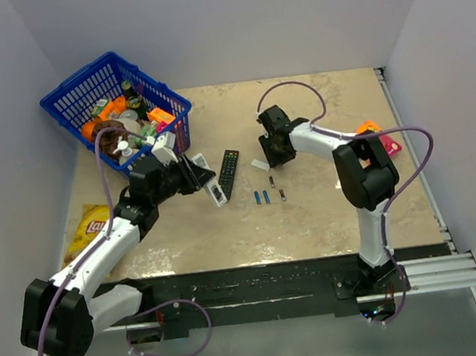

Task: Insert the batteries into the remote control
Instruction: Pick up the battery cover at the center of the board.

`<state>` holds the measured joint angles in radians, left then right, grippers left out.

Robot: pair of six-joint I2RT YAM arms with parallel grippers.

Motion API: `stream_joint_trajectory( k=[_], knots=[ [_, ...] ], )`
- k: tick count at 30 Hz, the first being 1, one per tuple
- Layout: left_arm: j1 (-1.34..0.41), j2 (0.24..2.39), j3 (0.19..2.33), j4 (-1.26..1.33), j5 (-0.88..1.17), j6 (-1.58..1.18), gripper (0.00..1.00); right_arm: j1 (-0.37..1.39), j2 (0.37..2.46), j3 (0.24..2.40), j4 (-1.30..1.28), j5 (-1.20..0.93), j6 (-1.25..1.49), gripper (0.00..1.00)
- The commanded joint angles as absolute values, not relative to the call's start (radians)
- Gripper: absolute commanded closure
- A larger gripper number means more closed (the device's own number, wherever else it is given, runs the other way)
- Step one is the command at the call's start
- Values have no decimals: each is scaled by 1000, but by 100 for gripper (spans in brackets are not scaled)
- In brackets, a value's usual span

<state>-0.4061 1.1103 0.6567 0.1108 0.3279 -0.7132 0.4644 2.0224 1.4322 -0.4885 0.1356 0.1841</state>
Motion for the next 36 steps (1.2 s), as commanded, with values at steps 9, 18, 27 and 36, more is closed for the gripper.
stream_joint_trajectory(
  k=[9,18,27,36],
  knots=[
    [-402,1111,713,167,354,-706,100,466,2066,1709,-731,-63,-184,43],
    [-402,1121,733,141,362,-695,100,468,2164,1818,-816,-121,-320,39],
    [-403,1118,730,140,364,-693,100,471,2215,1858,-884,-138,-382,39],
    [-402,1117,730,140,367,-693,100,503,2244,1848,-887,-141,-410,43]
  ],
)
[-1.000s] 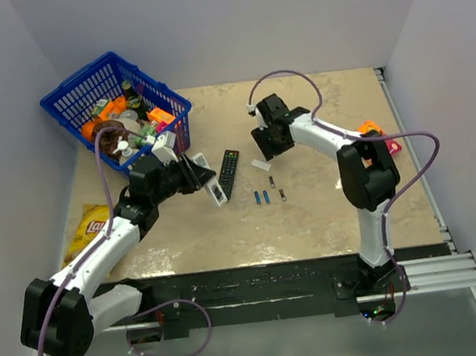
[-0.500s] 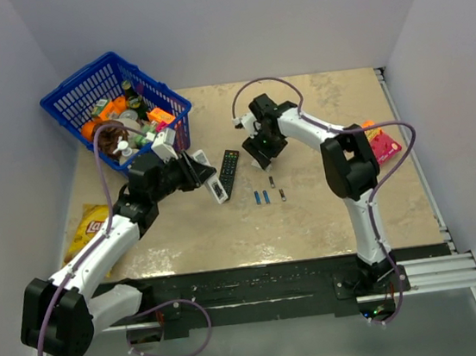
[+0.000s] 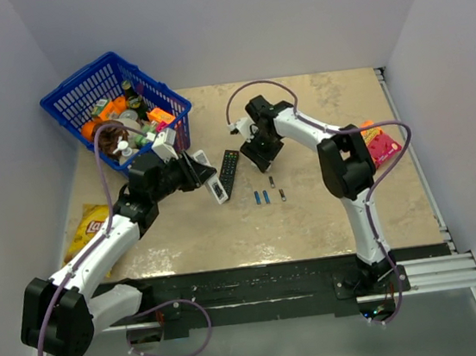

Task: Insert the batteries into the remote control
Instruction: Pick up the battery cover at the center of the board.

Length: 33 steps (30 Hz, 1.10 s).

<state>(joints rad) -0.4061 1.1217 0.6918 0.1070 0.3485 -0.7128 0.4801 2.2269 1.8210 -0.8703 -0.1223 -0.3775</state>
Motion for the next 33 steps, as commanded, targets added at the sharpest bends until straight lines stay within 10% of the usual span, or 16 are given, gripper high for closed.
stream_joint_trajectory(
  k=[1,33],
  knots=[
    [-403,1115,730,140,367,-693,100,505,2246,1842,-884,-135,-410,44],
    [-403,1117,729,143,373,-696,100,523,2260,1743,-811,-9,-342,54]
  ],
)
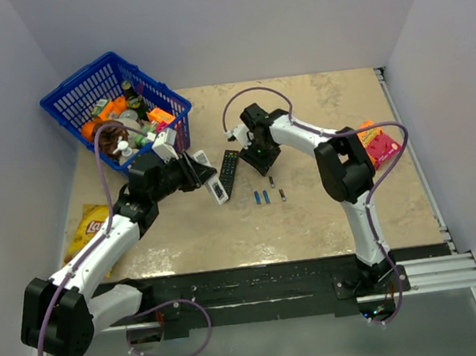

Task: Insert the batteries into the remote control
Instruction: Pick up the battery cover at the center of the board.

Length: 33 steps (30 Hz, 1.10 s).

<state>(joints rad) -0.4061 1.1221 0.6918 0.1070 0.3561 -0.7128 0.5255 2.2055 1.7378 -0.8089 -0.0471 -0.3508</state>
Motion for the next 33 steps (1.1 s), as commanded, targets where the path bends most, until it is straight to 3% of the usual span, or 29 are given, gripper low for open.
stream_joint_trajectory(
  k=[1,13,24,33],
  knots=[
    [-403,1117,729,143,371,-696,100,523,2263,1741,-807,-9,-341,54],
    [-403,1118,726,144,373,-698,100,525,2283,1752,-762,-9,-328,56],
    [-403,1123,718,158,376,-704,100,525,2261,1761,-765,-5,-319,77],
    [-402,1149,683,247,377,-753,100,525,2189,1741,-767,-28,-261,84]
  ],
)
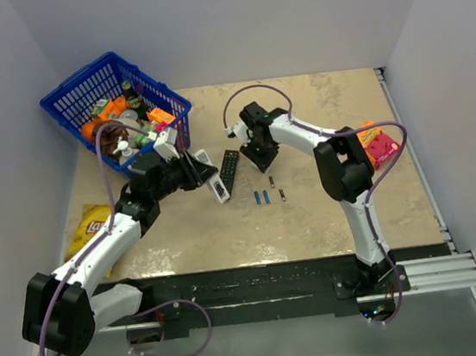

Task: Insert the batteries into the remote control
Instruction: Pick up the battery cover at the center of the board.

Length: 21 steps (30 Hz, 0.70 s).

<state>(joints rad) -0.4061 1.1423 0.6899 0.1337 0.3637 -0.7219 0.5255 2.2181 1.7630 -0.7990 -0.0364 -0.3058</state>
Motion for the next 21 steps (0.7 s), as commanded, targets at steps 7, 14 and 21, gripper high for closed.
stream_joint_trajectory(
  k=[7,14,21],
  knots=[
    [-400,1181,644,343,328,-808,100,525,2119,1687,-747,-57,-172,88],
    [-385,1218,614,431,310,-853,100,525,2054,1626,-724,-52,-112,92],
    [-380,1250,600,482,301,-874,100,525,2013,1611,-713,-41,-86,94]
  ],
)
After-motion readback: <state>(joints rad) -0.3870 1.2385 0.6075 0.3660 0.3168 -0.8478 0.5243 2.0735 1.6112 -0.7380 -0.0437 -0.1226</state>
